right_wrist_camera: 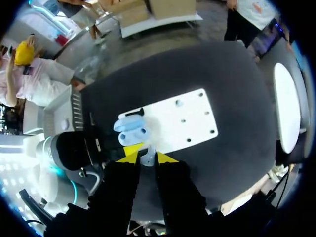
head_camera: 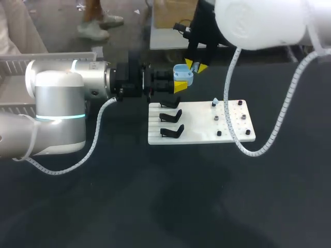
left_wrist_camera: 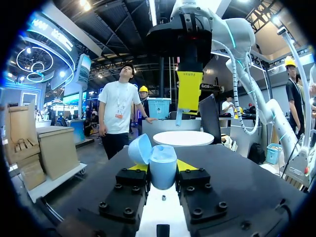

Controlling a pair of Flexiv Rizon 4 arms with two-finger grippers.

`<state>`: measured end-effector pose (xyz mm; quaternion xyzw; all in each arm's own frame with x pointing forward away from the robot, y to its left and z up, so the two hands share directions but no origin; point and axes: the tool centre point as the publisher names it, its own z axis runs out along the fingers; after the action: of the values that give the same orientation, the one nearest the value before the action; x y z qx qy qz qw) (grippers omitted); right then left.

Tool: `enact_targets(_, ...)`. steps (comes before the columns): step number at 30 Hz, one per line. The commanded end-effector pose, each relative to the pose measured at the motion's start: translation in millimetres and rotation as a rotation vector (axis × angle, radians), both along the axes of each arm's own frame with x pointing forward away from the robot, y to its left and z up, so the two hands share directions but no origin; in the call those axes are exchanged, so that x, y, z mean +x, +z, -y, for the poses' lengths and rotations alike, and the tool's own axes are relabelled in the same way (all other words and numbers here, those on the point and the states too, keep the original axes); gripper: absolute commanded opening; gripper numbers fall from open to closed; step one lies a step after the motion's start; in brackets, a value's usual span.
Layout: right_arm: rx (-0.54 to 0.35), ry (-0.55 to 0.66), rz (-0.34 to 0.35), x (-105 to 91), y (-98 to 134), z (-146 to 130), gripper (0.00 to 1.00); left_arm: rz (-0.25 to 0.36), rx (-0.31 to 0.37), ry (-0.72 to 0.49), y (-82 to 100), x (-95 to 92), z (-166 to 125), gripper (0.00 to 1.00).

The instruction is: Pick up each earbud case from the left stands, insert the matching earbuds, close the lid, and place the case in the box.

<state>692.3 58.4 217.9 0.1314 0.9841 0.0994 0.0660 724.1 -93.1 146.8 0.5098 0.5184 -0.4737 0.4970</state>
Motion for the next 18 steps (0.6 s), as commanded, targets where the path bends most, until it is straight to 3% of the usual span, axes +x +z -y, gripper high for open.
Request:
enact_targets(1, -0.016, 0.013, -0.040, 10.0, -2.3, -7.2, 0.00, 0.005, -0.006, 0.006, -1.1, -1.4, -0.1, 0.00)
enact_targets(18, -0.040, 0.047, -0.025, 12.2, -10.0, -15.0, 0.00, 0.005, -0.006, 0.006, -1.1, -1.4, -0.1, 0.00)
